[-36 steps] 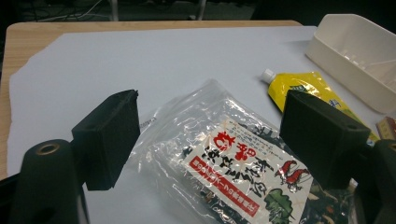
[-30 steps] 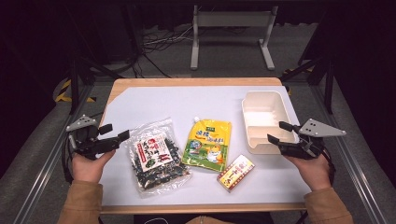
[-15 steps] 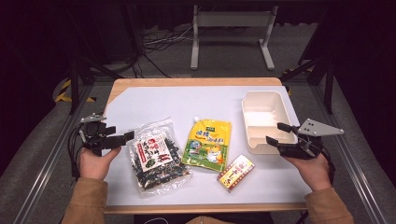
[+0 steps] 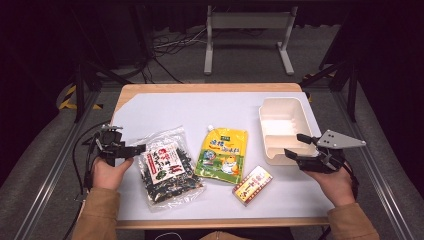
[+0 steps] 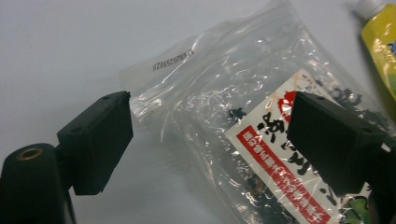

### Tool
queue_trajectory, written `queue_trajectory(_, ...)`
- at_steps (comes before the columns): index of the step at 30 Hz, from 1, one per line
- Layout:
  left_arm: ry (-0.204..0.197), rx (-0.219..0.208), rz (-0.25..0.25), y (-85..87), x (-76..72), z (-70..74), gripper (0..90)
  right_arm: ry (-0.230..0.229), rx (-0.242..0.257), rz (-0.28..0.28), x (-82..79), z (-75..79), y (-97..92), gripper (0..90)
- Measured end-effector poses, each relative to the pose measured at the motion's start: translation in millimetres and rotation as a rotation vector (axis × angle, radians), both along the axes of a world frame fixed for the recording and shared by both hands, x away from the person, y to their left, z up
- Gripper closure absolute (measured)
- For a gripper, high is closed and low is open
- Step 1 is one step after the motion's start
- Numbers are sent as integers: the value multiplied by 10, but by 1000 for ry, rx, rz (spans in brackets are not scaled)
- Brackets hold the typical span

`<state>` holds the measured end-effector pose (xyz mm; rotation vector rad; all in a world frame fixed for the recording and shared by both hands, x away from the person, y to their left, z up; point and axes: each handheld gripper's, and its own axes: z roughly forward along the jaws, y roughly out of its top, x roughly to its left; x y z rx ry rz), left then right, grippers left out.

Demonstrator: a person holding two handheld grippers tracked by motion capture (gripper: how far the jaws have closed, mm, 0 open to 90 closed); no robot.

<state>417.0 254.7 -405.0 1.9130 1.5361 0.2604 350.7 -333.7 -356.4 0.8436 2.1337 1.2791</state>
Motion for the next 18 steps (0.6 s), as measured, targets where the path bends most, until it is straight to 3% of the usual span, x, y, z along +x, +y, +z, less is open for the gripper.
queue_trajectory(6, 44, 0, 7, 15, 53, -143, 167, 1, -22, -1, -9, -20, 11, 290)
queue_trajectory(18, 72, 7, 15, 22, 97, -245, 203, 3, -34, 1, 2, -52, 26, 276)
